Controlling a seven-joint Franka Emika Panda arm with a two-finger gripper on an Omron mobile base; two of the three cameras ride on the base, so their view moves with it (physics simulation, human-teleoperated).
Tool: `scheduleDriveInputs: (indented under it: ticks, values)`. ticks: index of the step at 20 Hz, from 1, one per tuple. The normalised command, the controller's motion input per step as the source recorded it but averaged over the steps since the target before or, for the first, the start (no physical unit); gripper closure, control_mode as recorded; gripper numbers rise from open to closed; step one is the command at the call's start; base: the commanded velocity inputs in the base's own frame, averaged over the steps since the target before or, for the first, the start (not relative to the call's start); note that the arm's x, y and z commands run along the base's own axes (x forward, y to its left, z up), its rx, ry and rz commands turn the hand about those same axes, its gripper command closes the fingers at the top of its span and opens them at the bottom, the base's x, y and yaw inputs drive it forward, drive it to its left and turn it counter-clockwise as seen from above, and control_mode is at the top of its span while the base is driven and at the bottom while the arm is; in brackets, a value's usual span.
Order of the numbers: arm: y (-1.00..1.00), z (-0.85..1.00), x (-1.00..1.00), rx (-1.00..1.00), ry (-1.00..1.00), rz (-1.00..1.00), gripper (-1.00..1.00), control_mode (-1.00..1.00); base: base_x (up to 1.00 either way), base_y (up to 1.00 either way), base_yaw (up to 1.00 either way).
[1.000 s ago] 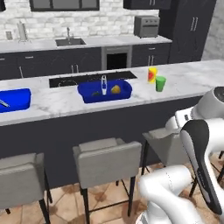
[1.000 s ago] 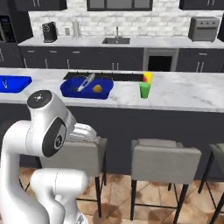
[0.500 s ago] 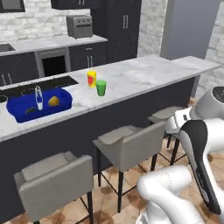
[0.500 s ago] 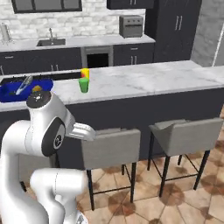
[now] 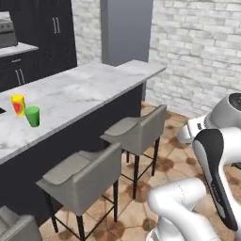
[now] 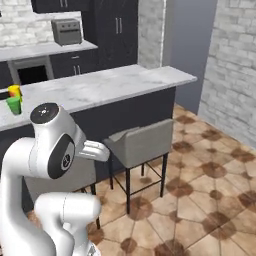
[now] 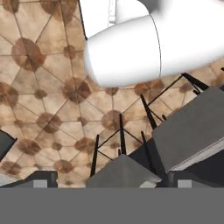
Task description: Gather the squashs from the fridge and place them on a tray on the dining counter. Then gather the chicken drumstick and steak from the fridge and place them on the other tray.
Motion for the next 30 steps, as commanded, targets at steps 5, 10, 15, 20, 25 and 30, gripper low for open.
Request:
scheduleDriveInputs:
  ticks: [5,10,15,20,25,30]
  values:
    - [0.00,0.00,0.00,0.00,0.00,0.00,-1.00,1.00,0.22,-0.64,-0.50]
    - [0.00,0.00,0.00,0.00,0.00,0.00,-1.00,1.00,0.27,-0.55,-0.52]
    - [0.00,0.00,0.00,0.00,0.00,0.00,-1.00,1.00,0.38,-0.28,-0.53]
    - [0.00,0.00,0.00,0.00,0.00,0.00,-1.00,1.00,0.50,-0.04,-0.49]
    - [0.00,0.00,0.00,0.00,0.00,0.00,-1.00,1.00,0.59,0.00,-0.41]
    - [0.00,0.00,0.00,0.00,0.00,0.00,-1.00,1.00,0.62,0.00,-0.36]
